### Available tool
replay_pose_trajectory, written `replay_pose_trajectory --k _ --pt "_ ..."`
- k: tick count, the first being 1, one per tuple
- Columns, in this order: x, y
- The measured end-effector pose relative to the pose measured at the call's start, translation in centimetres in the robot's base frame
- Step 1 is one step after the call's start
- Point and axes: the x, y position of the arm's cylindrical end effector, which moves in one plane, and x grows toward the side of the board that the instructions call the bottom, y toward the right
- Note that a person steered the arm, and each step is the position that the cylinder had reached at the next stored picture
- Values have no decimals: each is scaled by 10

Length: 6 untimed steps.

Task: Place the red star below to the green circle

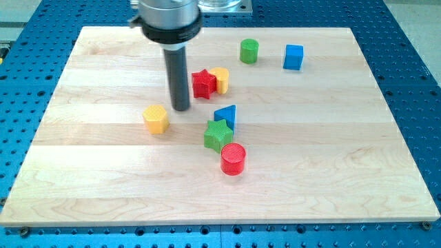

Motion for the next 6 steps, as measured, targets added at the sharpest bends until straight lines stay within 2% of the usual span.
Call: replay_pose_trajectory --k 1,2,4,5,6 --pt "-33 0" --pt "-41 12" --pt "1 116" --pt "8 151" --pt "-9 166"
